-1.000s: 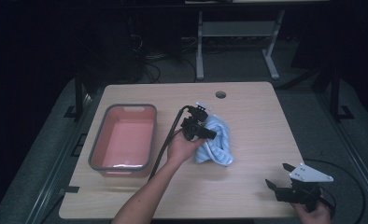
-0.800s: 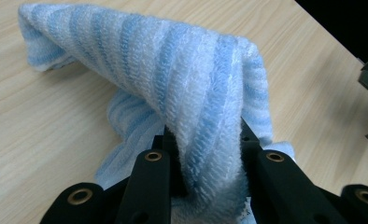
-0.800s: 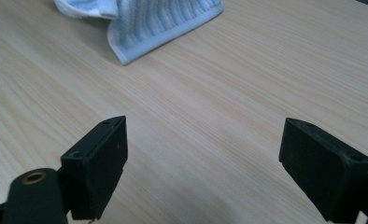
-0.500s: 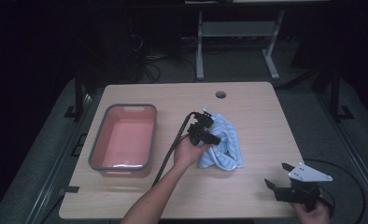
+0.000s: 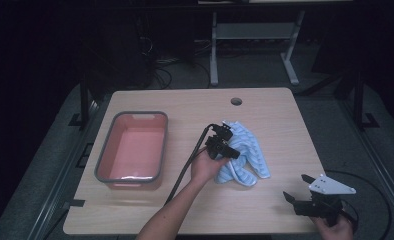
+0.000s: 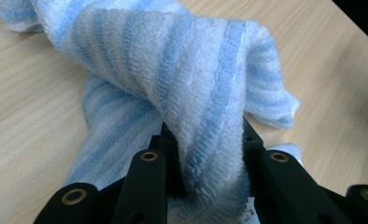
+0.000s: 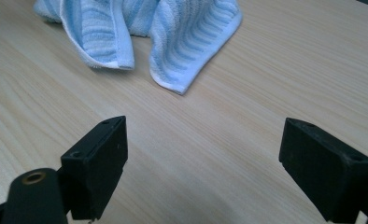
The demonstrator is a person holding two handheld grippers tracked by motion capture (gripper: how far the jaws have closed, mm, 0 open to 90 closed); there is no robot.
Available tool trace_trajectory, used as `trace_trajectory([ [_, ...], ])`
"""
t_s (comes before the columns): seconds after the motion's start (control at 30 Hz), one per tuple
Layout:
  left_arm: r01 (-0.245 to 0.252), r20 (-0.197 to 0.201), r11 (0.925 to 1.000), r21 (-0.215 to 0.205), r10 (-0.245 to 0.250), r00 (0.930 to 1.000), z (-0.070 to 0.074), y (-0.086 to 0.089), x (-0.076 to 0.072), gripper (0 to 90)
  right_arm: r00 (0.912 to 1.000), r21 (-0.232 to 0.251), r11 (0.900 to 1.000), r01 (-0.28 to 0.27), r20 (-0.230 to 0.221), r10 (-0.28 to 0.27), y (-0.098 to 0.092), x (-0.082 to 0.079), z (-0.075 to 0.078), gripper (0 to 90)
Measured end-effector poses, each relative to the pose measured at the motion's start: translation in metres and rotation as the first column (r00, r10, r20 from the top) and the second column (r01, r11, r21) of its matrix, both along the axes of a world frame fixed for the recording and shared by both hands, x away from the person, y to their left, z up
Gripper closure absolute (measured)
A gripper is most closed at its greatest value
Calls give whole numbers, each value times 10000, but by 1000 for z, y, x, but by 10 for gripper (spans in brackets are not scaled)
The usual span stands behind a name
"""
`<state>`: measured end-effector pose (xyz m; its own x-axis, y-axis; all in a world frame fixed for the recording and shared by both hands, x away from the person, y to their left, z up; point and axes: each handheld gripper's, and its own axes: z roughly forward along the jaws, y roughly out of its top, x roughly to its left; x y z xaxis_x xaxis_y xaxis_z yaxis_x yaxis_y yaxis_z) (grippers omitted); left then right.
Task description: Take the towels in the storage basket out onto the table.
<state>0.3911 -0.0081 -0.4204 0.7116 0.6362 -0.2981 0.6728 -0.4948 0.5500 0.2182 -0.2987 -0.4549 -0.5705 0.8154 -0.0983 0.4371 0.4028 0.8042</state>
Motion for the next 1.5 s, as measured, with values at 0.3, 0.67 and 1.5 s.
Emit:
trace_trajectory([
  [0.3, -79, 7, 9993, -370, 79, 10000, 2, 3, -1, 579, 10000, -59, 10000, 13, 20, -13, -1, -1, 0, 149],
  [0.67, -167, 182, 9974, -699, 180, 9997, 13, 13, -7, 389, 10000, -79, 10000, 9, 12, -9, 1, 1, 0, 149],
  [1.5, -275, 604, 9948, -985, 336, 9976, 24, 58, -27, 363, 9998, -268, 9996, 62, -175, -67, 3, 3, -3, 149],
])
